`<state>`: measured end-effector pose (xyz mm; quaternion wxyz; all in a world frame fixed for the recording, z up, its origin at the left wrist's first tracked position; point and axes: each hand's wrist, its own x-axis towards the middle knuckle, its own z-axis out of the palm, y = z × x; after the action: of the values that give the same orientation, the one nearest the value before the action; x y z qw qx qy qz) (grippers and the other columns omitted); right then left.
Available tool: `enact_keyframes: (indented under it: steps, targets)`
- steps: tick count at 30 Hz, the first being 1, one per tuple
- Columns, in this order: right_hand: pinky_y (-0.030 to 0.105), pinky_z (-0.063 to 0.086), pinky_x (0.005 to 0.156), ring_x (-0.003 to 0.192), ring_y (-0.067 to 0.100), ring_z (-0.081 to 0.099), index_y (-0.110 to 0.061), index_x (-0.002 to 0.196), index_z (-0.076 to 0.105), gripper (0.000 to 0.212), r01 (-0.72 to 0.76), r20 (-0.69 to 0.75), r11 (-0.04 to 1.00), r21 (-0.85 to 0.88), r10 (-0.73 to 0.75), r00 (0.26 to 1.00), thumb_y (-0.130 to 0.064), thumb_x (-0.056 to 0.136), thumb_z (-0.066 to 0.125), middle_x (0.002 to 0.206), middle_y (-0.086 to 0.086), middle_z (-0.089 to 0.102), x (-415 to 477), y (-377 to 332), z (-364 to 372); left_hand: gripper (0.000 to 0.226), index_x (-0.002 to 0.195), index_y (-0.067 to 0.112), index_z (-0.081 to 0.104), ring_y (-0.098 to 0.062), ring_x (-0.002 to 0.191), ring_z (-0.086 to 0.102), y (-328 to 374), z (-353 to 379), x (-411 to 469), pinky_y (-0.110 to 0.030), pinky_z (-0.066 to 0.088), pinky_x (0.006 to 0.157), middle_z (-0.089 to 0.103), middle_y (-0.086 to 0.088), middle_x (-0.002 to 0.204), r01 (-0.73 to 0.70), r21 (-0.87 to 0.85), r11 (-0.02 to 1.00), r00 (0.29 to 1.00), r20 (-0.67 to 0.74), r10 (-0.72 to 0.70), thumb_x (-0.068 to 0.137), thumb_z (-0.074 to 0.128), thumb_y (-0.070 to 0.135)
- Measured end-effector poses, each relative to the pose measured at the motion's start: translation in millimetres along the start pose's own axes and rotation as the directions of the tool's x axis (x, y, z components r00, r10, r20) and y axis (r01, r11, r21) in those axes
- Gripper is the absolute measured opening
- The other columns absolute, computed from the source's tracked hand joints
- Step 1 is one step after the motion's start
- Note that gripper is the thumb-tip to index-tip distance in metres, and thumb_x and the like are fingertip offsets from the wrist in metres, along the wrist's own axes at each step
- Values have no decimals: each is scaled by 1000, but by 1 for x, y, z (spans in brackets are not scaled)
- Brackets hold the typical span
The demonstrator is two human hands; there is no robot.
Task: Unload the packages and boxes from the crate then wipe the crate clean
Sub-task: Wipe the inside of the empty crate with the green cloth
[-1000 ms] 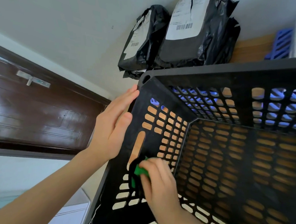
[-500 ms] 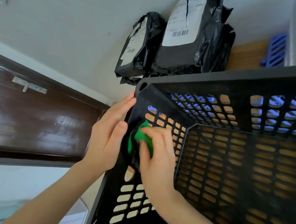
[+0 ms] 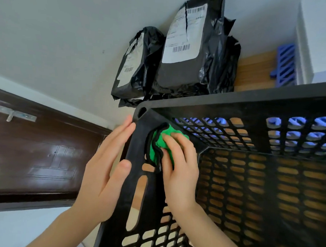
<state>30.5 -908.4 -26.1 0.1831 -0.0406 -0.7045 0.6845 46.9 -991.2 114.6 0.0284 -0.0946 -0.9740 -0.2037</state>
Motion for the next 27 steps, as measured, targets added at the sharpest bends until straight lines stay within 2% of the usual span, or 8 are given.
enact_keyframes:
  steps: [3,6,11,13,16,21,24,27]
  targets:
    - [22,40,104,122,8,45,-19,122,58,33,-100,-15,995,-28,100,995,-11,90,55,130,0,47,-2,18,-1,54,146,11,41,-14,144,32,0,0,1,-34,28,116,37,6,155,0,16,1000,1000,12,0,95,34,29]
    - [29,46,100,116,3,44,-18,119,59,33,-395,-73,914,-91,389,918,-5,88,57,128,-3,47,-4,48,-6,54,146,14,41,-13,144,32,0,1,0,-33,28,116,37,9,155,10,21,1000,1000,11,-10,95,34,29]
    - [6,37,84,110,9,54,-18,114,61,31,-531,-114,846,-49,524,844,-2,88,61,116,-8,54,5,55,-7,55,147,15,40,-11,144,32,-1,1,1,-35,28,115,37,10,154,29,12,1000,1000,8,-29,95,33,32]
    - [14,45,89,106,3,54,-19,112,63,30,-415,-102,910,16,414,904,-4,86,65,112,-11,55,9,28,-8,55,148,15,38,-12,145,31,0,1,1,-36,27,115,36,10,155,26,-2,1000,1000,13,-26,95,34,32]
    - [25,47,92,104,9,57,-15,111,68,27,-64,-98,989,131,77,992,-4,85,68,110,-4,58,17,-27,-3,57,149,15,34,-14,145,31,0,2,0,-38,28,116,37,9,155,14,-60,998,1000,16,-13,95,36,33]
    - [38,50,88,102,24,59,-7,113,69,28,139,-127,989,57,-131,983,2,87,64,110,13,59,19,-16,5,59,151,17,29,-16,145,32,-1,2,1,-40,28,116,36,8,155,29,-142,990,1000,13,-27,94,37,31]
    - [35,52,91,107,13,56,-13,112,67,31,-175,-111,981,-87,165,980,2,86,63,114,5,58,1,44,-6,59,151,15,30,-14,145,31,0,2,1,-37,28,115,36,9,155,23,-119,993,1000,19,-21,94,36,31]
    - [30,49,95,107,6,54,-15,114,64,32,-478,-166,874,-87,461,872,-1,86,63,113,-4,58,2,59,-9,58,151,15,31,-11,144,31,1,2,2,-30,29,115,37,12,154,19,-100,995,1000,25,-16,95,35,32]
